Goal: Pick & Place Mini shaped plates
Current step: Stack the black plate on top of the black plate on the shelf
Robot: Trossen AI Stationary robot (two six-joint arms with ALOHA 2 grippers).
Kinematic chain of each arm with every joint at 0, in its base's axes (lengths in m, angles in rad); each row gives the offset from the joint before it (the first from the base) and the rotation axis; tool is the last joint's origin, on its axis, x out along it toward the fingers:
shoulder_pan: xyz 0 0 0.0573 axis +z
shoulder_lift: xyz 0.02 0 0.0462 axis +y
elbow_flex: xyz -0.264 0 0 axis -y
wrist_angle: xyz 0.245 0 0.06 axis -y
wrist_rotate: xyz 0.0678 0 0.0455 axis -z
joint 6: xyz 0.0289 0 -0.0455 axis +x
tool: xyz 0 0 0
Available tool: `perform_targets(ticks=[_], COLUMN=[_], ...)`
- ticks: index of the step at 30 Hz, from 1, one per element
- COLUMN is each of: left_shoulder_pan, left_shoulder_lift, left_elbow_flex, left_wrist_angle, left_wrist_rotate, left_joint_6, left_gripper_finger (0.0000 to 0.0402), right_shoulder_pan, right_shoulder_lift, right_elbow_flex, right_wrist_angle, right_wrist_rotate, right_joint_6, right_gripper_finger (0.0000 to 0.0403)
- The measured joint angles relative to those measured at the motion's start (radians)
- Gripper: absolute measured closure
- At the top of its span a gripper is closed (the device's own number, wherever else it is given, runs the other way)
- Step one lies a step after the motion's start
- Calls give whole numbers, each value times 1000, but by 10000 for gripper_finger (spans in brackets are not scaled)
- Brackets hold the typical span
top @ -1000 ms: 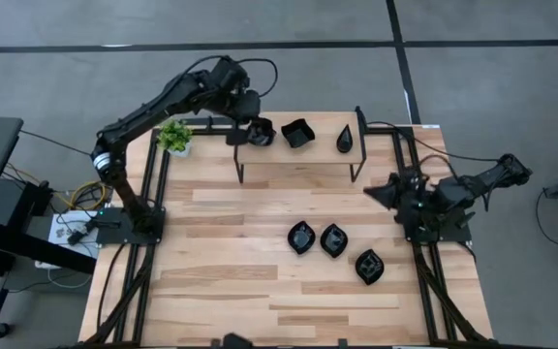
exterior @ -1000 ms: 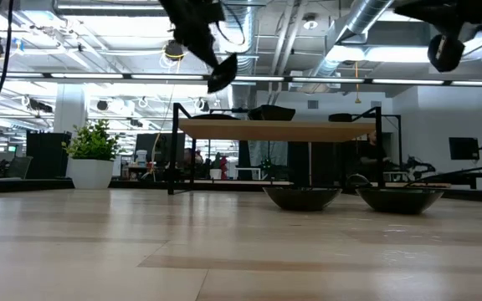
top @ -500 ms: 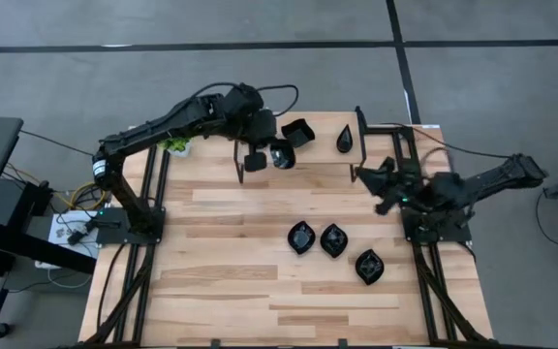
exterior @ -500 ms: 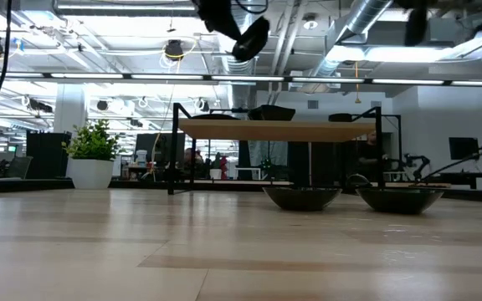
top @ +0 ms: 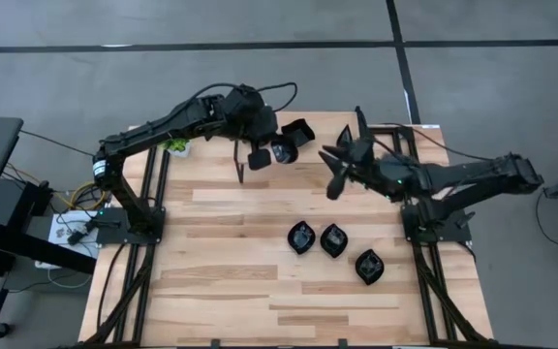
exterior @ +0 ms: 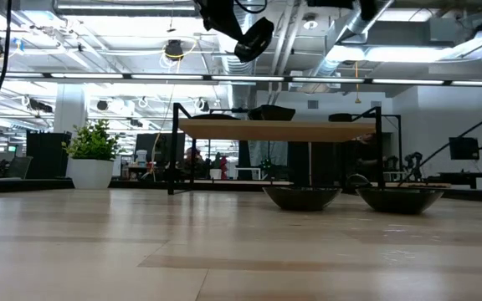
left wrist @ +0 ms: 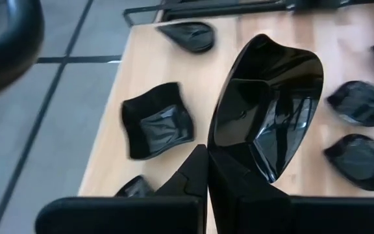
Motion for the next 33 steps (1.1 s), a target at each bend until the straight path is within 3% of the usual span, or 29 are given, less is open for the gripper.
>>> perform_targets(ticks=[7, 14, 20, 33], left_shoulder_pan=[0, 1, 0, 0], left_shoulder_lift=[0, 0, 0, 0], left_elbow_flex=[0, 0, 0, 0], left_wrist_angle=[-1, 2, 6, 17], left_wrist_rotate=[-49, -49, -49, -79], left_joint_6=[5, -1, -3, -2], left_gripper_finger=[398, 398, 398, 398], right_shoulder_pan=[-61, -112, -154, -174], right_shoulder_lift=[136, 214, 268, 363], right_elbow_flex=[186, 259, 319, 436], right_wrist_angle=[-223, -243, -247, -375], right_wrist_rotate=[-11, -14, -115, -116], right_joint_6=[2, 2, 2, 11], right_gripper_finger=[303, 300, 300, 300])
